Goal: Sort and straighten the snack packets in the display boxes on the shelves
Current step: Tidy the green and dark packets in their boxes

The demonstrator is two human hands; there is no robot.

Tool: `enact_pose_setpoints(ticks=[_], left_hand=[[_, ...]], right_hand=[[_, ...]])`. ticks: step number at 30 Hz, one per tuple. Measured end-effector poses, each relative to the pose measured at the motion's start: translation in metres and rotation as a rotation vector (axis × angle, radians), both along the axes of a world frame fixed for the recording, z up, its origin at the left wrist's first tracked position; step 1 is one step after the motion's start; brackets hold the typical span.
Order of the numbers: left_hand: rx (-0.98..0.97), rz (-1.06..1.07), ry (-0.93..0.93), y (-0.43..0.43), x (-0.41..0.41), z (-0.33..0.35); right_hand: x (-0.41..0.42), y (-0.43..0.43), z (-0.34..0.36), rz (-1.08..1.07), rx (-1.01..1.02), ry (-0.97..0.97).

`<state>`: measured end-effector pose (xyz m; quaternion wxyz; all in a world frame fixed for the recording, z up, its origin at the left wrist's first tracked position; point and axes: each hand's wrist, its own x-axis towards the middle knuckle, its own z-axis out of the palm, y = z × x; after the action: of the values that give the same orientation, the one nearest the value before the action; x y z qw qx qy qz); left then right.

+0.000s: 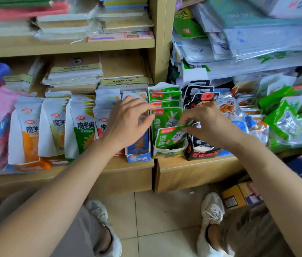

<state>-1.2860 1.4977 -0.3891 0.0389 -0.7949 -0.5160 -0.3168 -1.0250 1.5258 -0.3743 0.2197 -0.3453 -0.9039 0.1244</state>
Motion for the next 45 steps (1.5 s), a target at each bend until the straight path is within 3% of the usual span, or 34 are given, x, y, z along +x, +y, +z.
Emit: enact_pose_setpoints(ticks=[5, 9, 16, 18, 21, 22, 24, 27, 29, 35, 42, 45], left_hand=[[-0.168, -0.058, 0.306, 0.04, 0.014, 0.0], [-0.156, -0.032, 0.32, 0.048, 0.018, 0.0], [-0.342, -0.111, 0.114, 0.046, 0.02, 0.013], [-0.496, -0.203, 0.015, 0.038, 0.016, 0.017], [-0.804, -0.403, -0.292, 0.022, 0.008, 0.025], [-0.793, -0.41, -0.336, 0.02, 0.006, 0.026], [-0.588, -0.306, -0.266, 0.025, 0.005, 0.023], [-0.302, -0.103, 0.106, 0.034, 0.009, 0.015], [-0.317, -0.064, 0.234, 0.037, 0.013, 0.008], [-0.263, -0.029, 0.286, 0.045, 0.025, -0.002], [-0.246, -0.046, 0.073, 0.052, 0.028, -0.006], [-0.295, -0.058, -0.158, 0.049, 0.025, -0.001]], right_hand=[[0.009, -0.012, -0.002, -0.055, 0.022, 0.008], [0.012, -0.018, -0.005, -0.046, -0.016, 0.011], [0.006, -0.024, -0.007, -0.122, 0.004, 0.131], [0.003, -0.024, -0.008, -0.165, 0.048, 0.156], [0.003, -0.027, -0.008, -0.184, 0.053, 0.089], [0.004, -0.029, -0.008, -0.173, 0.054, 0.064], [0.007, -0.029, -0.012, -0.129, 0.061, 0.022], [0.013, -0.028, -0.014, -0.089, 0.027, 0.01], [0.015, -0.029, -0.013, -0.068, 0.002, 0.018], [0.016, -0.031, -0.011, -0.029, -0.032, 0.014], [0.014, -0.029, -0.016, -0.076, 0.019, 0.043], [0.007, -0.027, -0.016, -0.129, 0.088, 0.054]])
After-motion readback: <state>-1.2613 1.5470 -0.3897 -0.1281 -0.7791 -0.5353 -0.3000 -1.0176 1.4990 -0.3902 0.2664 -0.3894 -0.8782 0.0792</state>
